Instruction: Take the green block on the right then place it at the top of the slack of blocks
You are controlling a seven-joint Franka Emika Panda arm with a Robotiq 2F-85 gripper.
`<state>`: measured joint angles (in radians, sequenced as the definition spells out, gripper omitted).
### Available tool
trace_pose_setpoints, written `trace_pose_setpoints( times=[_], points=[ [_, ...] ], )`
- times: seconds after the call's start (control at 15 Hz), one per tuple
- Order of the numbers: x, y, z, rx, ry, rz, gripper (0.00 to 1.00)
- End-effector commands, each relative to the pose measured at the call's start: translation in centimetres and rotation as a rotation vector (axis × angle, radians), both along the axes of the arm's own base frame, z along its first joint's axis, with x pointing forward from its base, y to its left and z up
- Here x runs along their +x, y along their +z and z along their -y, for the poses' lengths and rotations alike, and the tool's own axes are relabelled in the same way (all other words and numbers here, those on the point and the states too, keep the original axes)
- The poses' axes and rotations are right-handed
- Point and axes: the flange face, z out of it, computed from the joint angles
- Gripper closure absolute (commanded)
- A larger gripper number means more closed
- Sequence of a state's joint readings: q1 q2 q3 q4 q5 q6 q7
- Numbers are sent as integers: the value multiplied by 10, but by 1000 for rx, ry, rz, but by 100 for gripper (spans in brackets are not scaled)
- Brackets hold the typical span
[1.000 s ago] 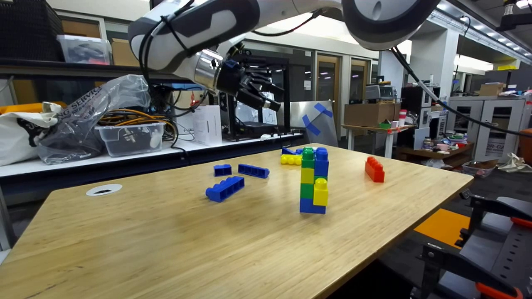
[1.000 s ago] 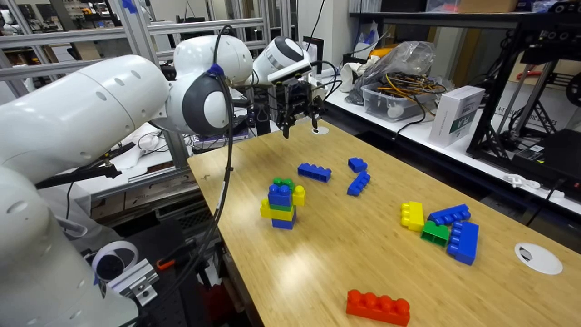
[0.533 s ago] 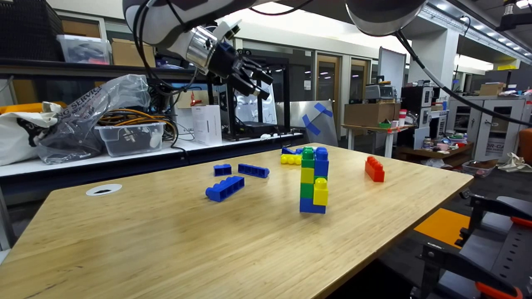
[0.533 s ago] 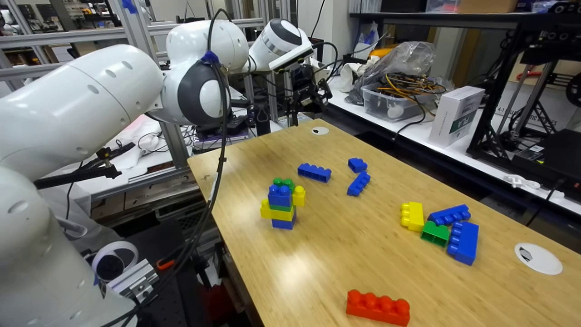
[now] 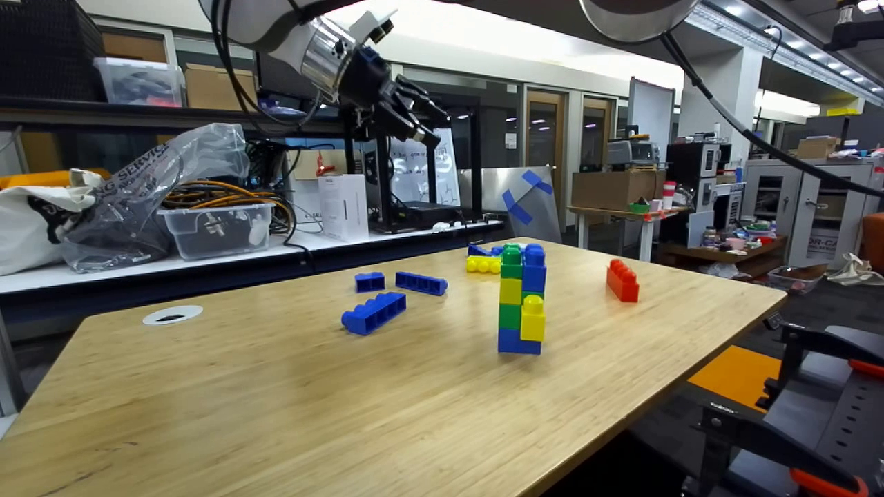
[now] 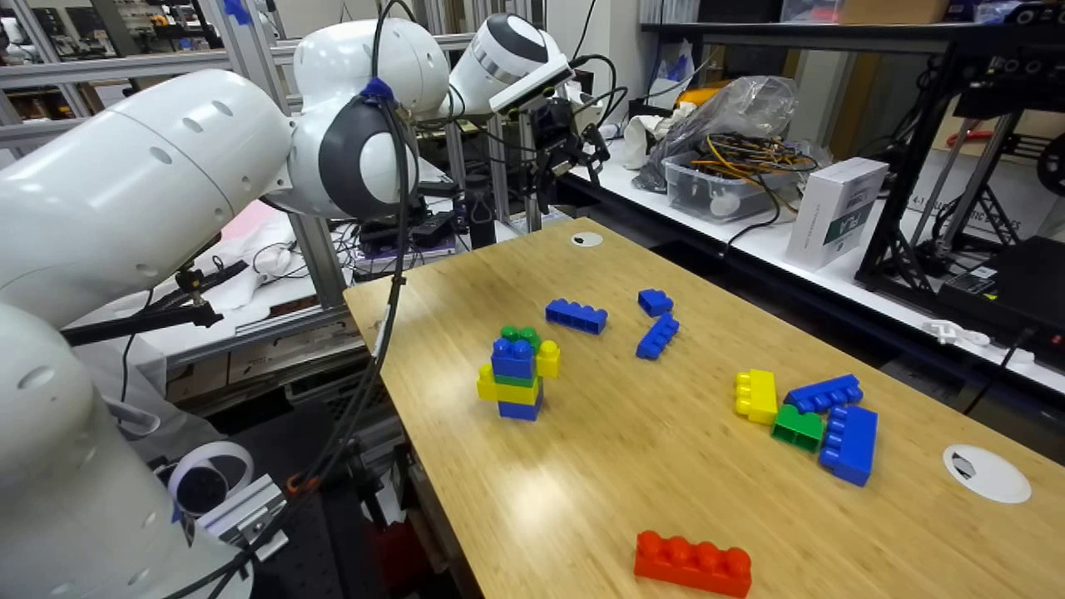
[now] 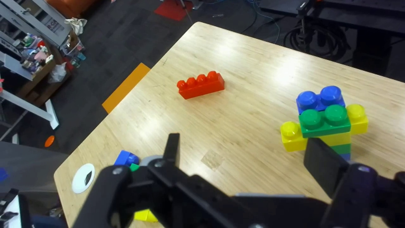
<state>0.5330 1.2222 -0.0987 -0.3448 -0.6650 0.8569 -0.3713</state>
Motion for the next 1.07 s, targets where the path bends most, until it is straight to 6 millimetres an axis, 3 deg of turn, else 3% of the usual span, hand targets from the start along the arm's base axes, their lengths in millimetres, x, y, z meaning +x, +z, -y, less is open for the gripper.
trace_pose_setpoints(
  times=[0.0, 0.67, 1.0],
  points=[
    [0, 22, 0, 18, 24, 9, 0],
    [-2, 88, 12, 77, 8, 94, 0],
    [-3, 79, 8, 45, 5, 86, 0]
  ],
)
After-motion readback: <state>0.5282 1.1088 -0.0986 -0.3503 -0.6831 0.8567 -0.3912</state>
